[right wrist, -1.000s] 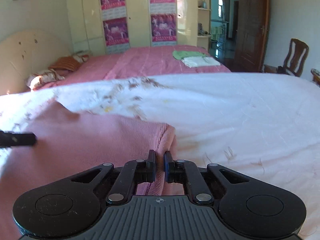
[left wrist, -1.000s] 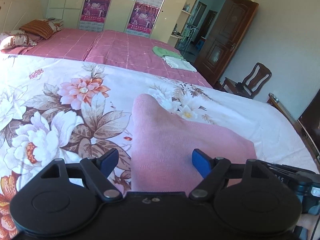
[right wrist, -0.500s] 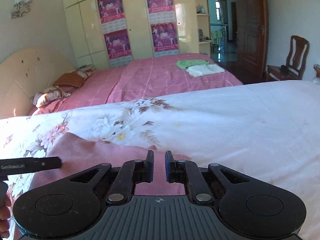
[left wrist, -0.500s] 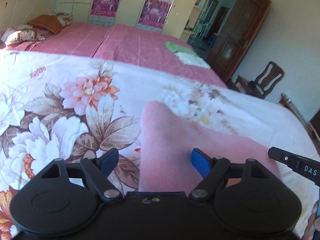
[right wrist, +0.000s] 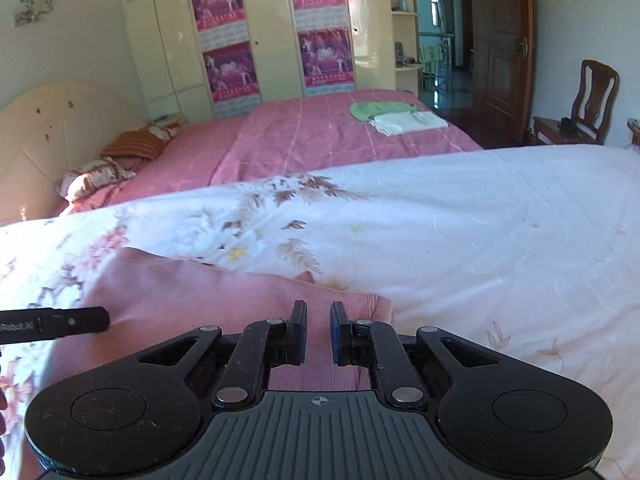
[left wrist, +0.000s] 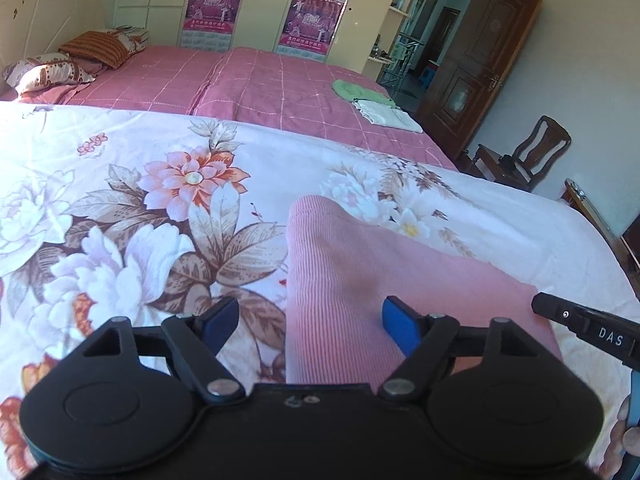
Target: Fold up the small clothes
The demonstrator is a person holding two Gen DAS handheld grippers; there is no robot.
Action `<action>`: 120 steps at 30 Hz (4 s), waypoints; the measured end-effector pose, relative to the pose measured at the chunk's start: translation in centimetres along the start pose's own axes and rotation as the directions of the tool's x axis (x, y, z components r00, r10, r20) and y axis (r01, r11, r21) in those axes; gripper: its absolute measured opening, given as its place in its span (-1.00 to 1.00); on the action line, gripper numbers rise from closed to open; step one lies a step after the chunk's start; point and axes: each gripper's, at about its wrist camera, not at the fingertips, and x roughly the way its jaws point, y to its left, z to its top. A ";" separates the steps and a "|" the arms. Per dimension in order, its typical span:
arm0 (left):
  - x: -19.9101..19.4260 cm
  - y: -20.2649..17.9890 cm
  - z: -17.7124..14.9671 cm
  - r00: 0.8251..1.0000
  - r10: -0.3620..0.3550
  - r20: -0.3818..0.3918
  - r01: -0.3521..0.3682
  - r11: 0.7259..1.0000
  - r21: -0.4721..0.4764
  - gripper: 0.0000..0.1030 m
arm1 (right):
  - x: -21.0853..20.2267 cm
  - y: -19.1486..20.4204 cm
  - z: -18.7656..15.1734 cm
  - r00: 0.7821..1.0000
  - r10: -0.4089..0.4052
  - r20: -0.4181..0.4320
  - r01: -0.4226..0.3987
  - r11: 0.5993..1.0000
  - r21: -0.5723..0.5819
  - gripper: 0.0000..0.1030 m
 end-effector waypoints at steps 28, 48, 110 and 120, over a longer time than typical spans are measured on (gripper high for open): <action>-8.5 -2.5 -8.4 1.000 0.017 -0.017 -0.014 0.991 0.136 0.54 | -9.2 2.8 -7.9 0.999 0.012 -0.042 -0.015 0.998 -0.068 -0.30; -6.8 -3.7 -11.3 0.984 0.106 -0.140 -0.077 0.977 0.198 0.73 | -8.9 3.5 -11.7 0.981 -0.094 -0.167 0.082 0.993 -0.079 -0.38; -2.8 -3.6 -5.3 0.989 -0.099 -0.106 0.108 0.991 0.081 -0.18 | -1.9 -3.3 -4.9 0.944 0.278 -0.176 -0.244 0.950 0.193 -0.53; -5.3 -4.2 -4.4 0.988 -0.142 -0.062 0.149 0.981 0.121 -0.26 | -4.6 -1.8 -3.5 0.935 0.340 -0.100 -0.314 0.926 0.208 -0.55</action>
